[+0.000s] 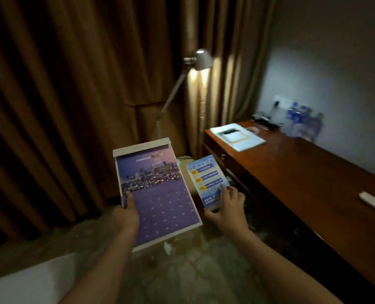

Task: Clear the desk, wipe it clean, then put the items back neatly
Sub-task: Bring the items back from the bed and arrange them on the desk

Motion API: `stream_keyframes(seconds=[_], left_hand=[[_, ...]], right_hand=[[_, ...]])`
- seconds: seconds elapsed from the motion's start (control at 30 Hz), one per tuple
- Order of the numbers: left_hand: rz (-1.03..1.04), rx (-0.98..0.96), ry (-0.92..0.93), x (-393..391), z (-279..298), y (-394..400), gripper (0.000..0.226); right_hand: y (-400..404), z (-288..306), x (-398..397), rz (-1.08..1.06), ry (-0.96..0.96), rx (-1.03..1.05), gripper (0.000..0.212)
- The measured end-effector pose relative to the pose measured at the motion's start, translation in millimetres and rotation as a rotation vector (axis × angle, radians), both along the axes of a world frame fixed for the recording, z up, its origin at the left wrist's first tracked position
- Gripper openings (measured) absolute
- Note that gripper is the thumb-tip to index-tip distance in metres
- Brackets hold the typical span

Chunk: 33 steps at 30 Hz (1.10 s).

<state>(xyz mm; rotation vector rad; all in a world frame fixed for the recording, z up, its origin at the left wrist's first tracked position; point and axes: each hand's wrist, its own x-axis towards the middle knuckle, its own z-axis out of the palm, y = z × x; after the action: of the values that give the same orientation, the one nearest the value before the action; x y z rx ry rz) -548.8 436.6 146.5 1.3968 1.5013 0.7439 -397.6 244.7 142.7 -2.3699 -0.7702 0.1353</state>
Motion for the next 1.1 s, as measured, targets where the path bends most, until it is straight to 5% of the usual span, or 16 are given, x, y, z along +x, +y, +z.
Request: stream_keyframes(seconds=[0.63,1.1], left_hand=[[-0.795,0.047,0.046,518,-41,-79,0.058],[-1.002,0.103,0.343,765,-99,-100,0.055]], right_hand=[[-132,-45,347,-0.752,0.070,-0.040,0.085],[-142,-88,581,-0.874,0.240,-0.038,0.087]])
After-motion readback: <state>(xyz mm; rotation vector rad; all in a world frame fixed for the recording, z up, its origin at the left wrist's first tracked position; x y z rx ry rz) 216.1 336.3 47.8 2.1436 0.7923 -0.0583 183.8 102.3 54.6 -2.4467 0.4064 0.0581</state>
